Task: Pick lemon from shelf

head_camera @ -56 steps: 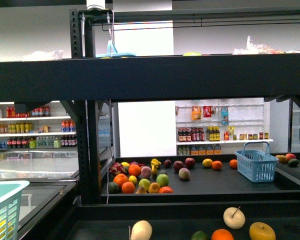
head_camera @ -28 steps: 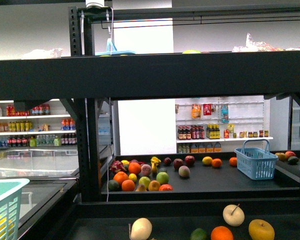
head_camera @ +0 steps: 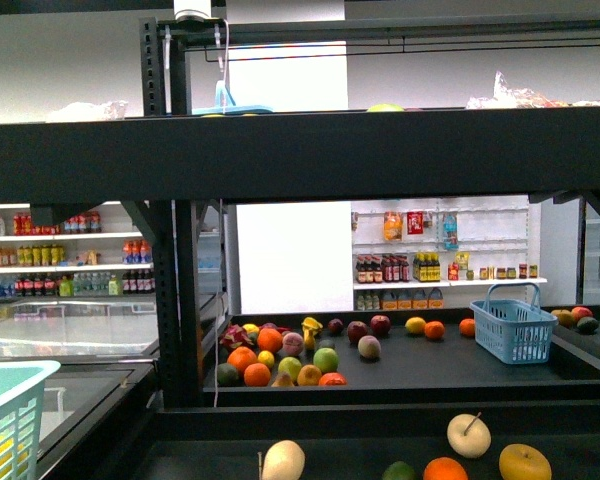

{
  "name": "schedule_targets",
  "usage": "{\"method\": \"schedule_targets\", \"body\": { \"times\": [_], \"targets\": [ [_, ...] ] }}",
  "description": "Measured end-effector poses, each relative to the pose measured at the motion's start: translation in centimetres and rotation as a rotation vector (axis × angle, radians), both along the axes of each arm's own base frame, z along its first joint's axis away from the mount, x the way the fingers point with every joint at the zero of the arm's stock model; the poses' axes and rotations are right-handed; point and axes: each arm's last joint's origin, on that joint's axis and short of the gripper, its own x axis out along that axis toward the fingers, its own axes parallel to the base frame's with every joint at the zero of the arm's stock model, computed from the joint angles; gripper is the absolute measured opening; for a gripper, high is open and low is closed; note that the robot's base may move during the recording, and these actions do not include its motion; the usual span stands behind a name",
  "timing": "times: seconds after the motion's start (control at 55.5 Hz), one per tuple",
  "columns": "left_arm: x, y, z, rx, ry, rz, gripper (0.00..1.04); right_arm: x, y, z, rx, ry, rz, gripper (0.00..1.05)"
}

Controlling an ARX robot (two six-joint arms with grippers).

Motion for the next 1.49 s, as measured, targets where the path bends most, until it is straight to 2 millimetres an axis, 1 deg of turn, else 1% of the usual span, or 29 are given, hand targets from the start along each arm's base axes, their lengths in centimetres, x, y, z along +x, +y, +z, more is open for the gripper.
{"method": "schedule_targets", "body": {
  "times": [0.306,0.45,0.522,0.9,0.972,1.044,1.332,1.368,1.44,1.458,1.494],
  "targets": [
    [-1.3,0.0,-1.2,0.001,0.0,0.001,0.03,0.0,0.0,0.0,0.0,0.0,0.0,0.97],
    [-1.8,0.0,-1.5,0.002,-0.005,0.001,0.03,0.0,0.0,0.0,0.0,0.0,0.0,0.97],
    [-2.0,0.0,-2.2,0.003,-0.014,0.002,0.03,0.0,0.0,0.0,0.0,0.0,0.0,0.97],
    [-2.9,0.0,-2.2,0.004,-0.016,0.002,0.03,0.0,0.0,0.0,0.0,0.0,0.0,0.97],
    [-3.5,0.0,-2.6,0.004,0.017,0.001,0.03,0.0,0.0,0.0,0.0,0.0,0.0,0.97],
    [-3.9,0.0,-2.5,0.004,-0.004,0.002,0.03,0.0,0.0,0.0,0.0,0.0,0.0,0.97],
    [-4.0,0.0,-2.5,0.004,-0.011,0.002,0.03,0.0,0.0,0.0,0.0,0.0,0.0,0.97],
    [-4.0,0.0,-2.5,0.004,-0.011,0.002,0.07,0.0,0.0,0.0,0.0,0.0,0.0,0.97],
    [-4.0,0.0,-2.5,0.004,-0.011,0.002,0.21,0.0,0.0,0.0,0.0,0.0,0.0,0.97],
    [-4.0,0.0,-2.5,0.004,-0.011,0.002,0.26,0.0,0.0,0.0,0.0,0.0,0.0,0.97],
    [-4.0,0.0,-2.5,0.004,-0.011,0.002,0.32,0.0,0.0,0.0,0.0,0.0,0.0,0.97]
  ]
}}
